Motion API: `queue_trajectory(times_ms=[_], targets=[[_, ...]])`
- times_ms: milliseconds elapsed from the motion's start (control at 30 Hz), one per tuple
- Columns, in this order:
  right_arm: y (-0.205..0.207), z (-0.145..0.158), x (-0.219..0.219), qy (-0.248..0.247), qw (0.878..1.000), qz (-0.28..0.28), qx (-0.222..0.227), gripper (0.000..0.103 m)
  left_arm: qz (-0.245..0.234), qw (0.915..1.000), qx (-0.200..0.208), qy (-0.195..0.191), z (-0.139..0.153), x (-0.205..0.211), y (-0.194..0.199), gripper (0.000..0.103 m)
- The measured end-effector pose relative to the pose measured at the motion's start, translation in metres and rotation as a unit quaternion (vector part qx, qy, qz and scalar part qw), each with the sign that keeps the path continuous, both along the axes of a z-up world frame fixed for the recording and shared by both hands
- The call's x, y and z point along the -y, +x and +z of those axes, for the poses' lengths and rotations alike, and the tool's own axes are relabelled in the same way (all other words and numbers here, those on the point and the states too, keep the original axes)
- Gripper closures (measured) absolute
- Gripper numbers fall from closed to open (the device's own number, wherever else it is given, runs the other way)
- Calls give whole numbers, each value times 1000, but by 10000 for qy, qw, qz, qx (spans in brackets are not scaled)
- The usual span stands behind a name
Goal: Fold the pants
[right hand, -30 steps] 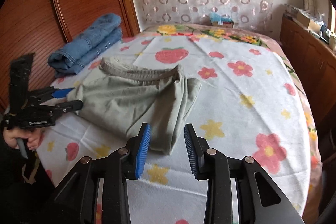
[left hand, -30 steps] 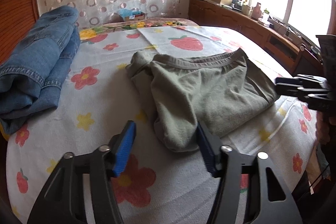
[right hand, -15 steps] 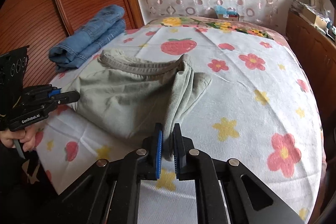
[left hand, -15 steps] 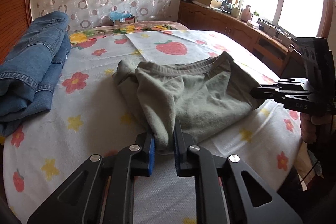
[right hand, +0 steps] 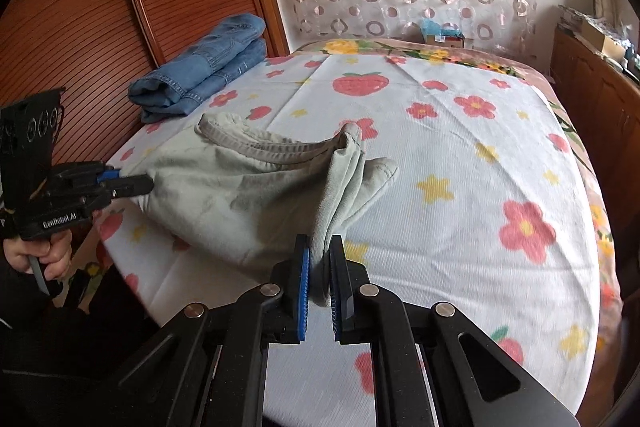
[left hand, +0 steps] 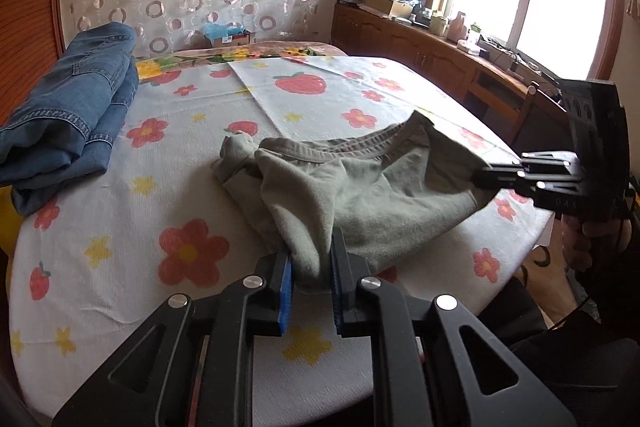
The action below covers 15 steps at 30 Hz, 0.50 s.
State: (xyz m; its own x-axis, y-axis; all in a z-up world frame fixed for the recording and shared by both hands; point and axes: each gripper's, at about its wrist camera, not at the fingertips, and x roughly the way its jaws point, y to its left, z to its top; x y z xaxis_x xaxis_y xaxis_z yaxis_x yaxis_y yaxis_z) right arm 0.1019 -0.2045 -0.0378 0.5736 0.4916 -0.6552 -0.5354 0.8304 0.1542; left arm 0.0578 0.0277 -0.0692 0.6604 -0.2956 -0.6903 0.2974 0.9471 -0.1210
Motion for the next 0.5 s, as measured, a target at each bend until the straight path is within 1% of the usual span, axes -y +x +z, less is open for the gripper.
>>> queue_trajectory(times_ms=[33,100,200,233,267,300,367,467,500], targets=[[0,-1,0,1,10000,-3,-15,94,6,10000,-4,6,0,0,0,85],[-1,-2,0,-8,10000,-22,-32,94,48,10000,-32,39,0,0,2,84],[-2,-2,1,-19,10000,-50,-69,94,31,10000,-50,18,0,-2,2,78],[-4,-1,2,-9,9999,-75,-68,94,52,10000,-45,42,0,-3,2,71],[-5,0,4,4,9999,-102,-78,94,115,9999,-21,75,1,-5,3,66],[-6,1,6,-2,9999,-136,-74,94,144,9999,-2,73,1,-6,4,56],[-9,4,8,-24,9998,-195,-35,94,192,9998,18,62,2,-9,6,55],[-12,9,10,-37,9996,-261,42,94,287,9994,70,193,5,-11,14,52],[-13,10,11,-42,9996,-271,68,92,299,9993,79,201,5,-11,17,51]])
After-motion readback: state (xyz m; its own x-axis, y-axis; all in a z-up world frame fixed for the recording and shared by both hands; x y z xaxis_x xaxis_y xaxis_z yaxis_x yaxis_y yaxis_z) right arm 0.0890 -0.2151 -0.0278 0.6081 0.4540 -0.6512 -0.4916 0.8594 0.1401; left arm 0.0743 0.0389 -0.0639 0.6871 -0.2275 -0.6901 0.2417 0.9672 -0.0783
